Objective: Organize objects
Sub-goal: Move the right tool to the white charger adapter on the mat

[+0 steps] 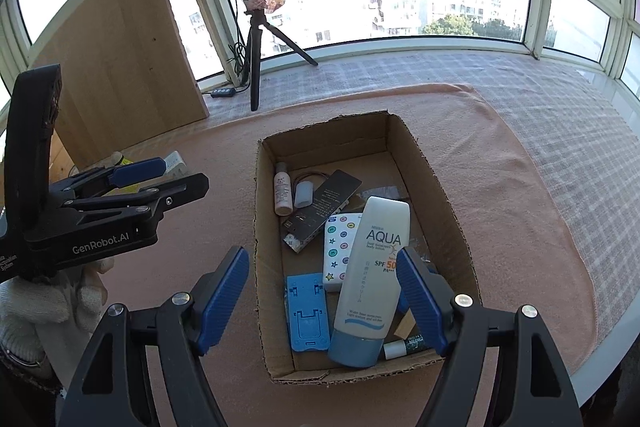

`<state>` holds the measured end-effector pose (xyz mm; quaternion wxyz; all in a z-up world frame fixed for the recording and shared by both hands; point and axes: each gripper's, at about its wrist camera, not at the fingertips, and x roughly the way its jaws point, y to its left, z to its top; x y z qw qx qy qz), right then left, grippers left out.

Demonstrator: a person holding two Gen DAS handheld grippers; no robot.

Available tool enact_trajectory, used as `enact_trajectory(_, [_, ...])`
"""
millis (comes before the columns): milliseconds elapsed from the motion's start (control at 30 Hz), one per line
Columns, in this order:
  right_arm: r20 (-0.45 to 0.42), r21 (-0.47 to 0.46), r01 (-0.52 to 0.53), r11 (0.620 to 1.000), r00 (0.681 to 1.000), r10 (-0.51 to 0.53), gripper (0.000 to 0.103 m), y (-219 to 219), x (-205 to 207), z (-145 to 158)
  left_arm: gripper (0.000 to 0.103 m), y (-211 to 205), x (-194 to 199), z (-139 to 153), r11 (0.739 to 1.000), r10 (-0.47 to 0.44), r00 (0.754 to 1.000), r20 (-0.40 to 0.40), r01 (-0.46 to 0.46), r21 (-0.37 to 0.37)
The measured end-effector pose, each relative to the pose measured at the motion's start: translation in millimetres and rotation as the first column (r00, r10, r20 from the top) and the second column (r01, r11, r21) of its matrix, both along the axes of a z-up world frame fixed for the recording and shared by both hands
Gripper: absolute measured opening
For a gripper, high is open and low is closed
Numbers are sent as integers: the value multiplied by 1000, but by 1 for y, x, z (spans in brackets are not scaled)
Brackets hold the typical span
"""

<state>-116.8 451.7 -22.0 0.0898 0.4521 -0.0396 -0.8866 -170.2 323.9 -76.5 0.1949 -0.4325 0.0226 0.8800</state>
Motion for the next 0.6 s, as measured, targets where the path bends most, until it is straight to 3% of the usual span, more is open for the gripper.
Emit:
enact_trajectory(400, [20,-46,-102,994,994,103,73,-54,-35,-1,76,-92,-1,-21,990,140,990,33,-141,17])
enact_trajectory(600, [70,-148,-182,972,979,194,73,-88,-75,-12,76,-147,-20,-41,969,237,969,69,-241,53])
